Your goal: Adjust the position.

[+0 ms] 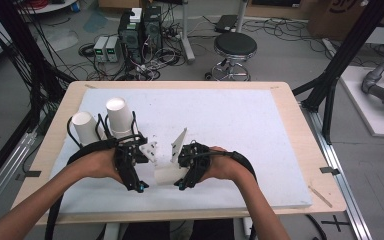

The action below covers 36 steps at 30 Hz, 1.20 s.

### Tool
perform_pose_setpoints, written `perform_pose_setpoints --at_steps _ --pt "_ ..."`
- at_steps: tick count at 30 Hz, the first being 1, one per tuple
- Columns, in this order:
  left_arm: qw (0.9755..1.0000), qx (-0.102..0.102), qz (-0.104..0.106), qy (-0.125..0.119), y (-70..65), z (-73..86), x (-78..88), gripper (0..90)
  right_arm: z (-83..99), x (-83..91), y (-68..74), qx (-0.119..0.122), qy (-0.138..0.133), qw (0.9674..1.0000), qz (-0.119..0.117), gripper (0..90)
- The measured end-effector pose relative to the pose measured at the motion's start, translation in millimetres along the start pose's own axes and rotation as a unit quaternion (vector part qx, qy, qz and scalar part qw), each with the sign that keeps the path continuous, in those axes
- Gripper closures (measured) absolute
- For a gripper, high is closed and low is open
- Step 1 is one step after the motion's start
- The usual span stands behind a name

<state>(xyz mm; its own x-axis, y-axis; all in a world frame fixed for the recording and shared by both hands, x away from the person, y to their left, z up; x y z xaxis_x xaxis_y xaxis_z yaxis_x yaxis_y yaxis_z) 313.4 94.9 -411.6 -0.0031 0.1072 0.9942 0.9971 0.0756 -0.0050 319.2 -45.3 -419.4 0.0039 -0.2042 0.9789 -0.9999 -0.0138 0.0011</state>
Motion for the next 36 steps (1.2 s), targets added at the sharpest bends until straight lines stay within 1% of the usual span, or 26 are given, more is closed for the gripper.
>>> perform_pose_setpoints --at_steps 2,4,6,8,10,14,17,20,21,22,24,25,26,27,28,29,30,31,32,33,34,35,36 --pt "1.0000 -0.005 0.001 0.000 -0.7 -4.3 -1.4 13.4 -2.2 -0.5 1.6 0.001 0.000 1.0000 -0.004 32.5" --pt "0.9999 -0.008 0.007 -0.002 -1.8 -8.9 -2.9 13.3 -3.7 -0.7 2.1 0.003 -0.002 1.0000 -0.003 32.5" --pt "0.9999 -0.007 0.011 -0.005 -2.7 -11.8 -3.9 13.3 -4.9 -0.3 2.5 0.006 -0.006 1.0000 -0.004 32.5" --pt "0.9999 -0.009 0.011 -0.009 -2.0 -15.2 -5.3 13.4 -5.2 1.1 3.4 0.005 -0.008 0.9999 -0.005 32.5" --pt "0.9998 -0.011 0.013 -0.011 -1.8 -17.8 -7.4 13.4 -5.7 1.9 3.1 0.010 -0.012 0.9999 -0.003 32.5" --pt "0.9996 -0.010 0.021 -0.016 -3.0 -22.0 -11.2 13.8 -5.6 2.8 3.7 0.012 -0.016 0.9998 -0.003 32.5" --pt "0.9993 -0.017 0.028 -0.019 -4.1 -24.6 -12.4 14.4 -5.9 3.4 4.4 0.012 -0.018 0.9998 -0.005 32.6" --pt "0.9991 -0.017 0.033 -0.022 -4.7 -26.6 -12.7 15.1 -6.1 3.5 5.1 0.011 -0.018 0.9998 -0.006 32.6" --pt "0.9990 -0.016 0.035 -0.022 -5.0 -26.9 -12.7 15.7 -6.5 3.3 5.6 0.012 -0.019 0.9997 -0.007 32.6" --pt "0.9990 -0.020 0.035 -0.020 -4.2 -27.1 -12.5 16.3 -6.6 3.1 5.5 0.014 -0.018 0.9997 -0.007 32.6" --pt "0.9988 -0.024 0.037 -0.019 -3.7 -27.8 -12.8 18.3 -6.8 2.4 5.9 0.013 -0.017 0.9997 -0.008 32.7" --pt "0.9988 -0.022 0.039 -0.019 -4.0 -27.9 -13.1 18.9 -6.9 2.2 5.8 0.014 -0.016 0.9998 -0.007 32.7" --pt "0.9988 -0.027 0.039 -0.016 -3.5 -27.7 -13.2 21.1 -6.9 2.3 6.0 0.012 -0.016 0.9998 -0.008 32.7" --pt "0.9985 -0.014 0.044 -0.028 -5.9 -29.6 -14.4 24.2 -7.4 1.9 5.6 0.013 -0.018 0.9997 -0.007 32.7" --pt "0.9983 -0.008 0.045 -0.035 -6.9 -30.7 -15.0 25.5 -7.5 1.8 5.6 0.013 -0.018 0.9997 -0.007 32.7" --pt "0.9979 -0.009 0.051 -0.038 -7.7 -31.0 -14.9 26.9 -7.7 1.5 5.4 0.014 -0.017 0.9997 -0.006 32.8" --pt "0.9977 -0.019 0.053 -0.038 -7.8 -30.8 -14.3 31.7 -7.9 0.9 5.5 0.015 -0.017 0.9997 -0.007 32.8" --pt "0.9979 -0.036 0.048 -0.025 -5.4 -28.8 -13.3 34.0 -7.9 0.7 5.3 0.013 -0.015 0.9998 -0.007 32.9" --pt "0.9979 -0.018 0.051 -0.037 -7.5 -30.7 -14.7 34.6 -7.8 0.5 5.2 0.013 -0.015 0.9998 -0.007 32.9" --pt "0.9979 -0.019 0.050 -0.036 -7.2 -30.5 -14.6 34.8 -7.9 0.0 5.4 0.013 -0.016 0.9998 -0.009 32.9" --pt "0.9978 -0.015 0.052 -0.038 -7.8 -30.5 -14.6 34.9 -8.0 0.0 5.1 0.013 -0.016 0.9998 -0.008 32.9" --pt "0.9979 -0.028 0.051 -0.026 -5.7 -28.3 -12.9 35.0 -8.0 0.1 5.0 0.012 -0.016 0.9998 -0.009 32.9" --pt "0.9980 -0.023 0.050 -0.031 -5.8 -28.9 -13.2 35.1 -8.2 0.0 4.8 0.011 -0.016 0.9998 -0.008 32.9"
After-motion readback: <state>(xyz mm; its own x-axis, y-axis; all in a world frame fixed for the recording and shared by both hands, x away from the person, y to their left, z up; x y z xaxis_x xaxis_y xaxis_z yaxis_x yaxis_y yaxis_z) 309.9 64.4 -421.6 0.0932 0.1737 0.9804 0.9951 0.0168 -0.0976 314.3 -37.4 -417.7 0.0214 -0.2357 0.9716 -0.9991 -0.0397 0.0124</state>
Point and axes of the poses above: each handheld gripper's, and its own axes: x roughly backward along the jaws, z roughly out of its underside, y roughly to its left, the point moved 7 cm from there along -x, roughly forward along the jaws, and after that the axes turned 14 degrees about y, right-handed, at the moved point
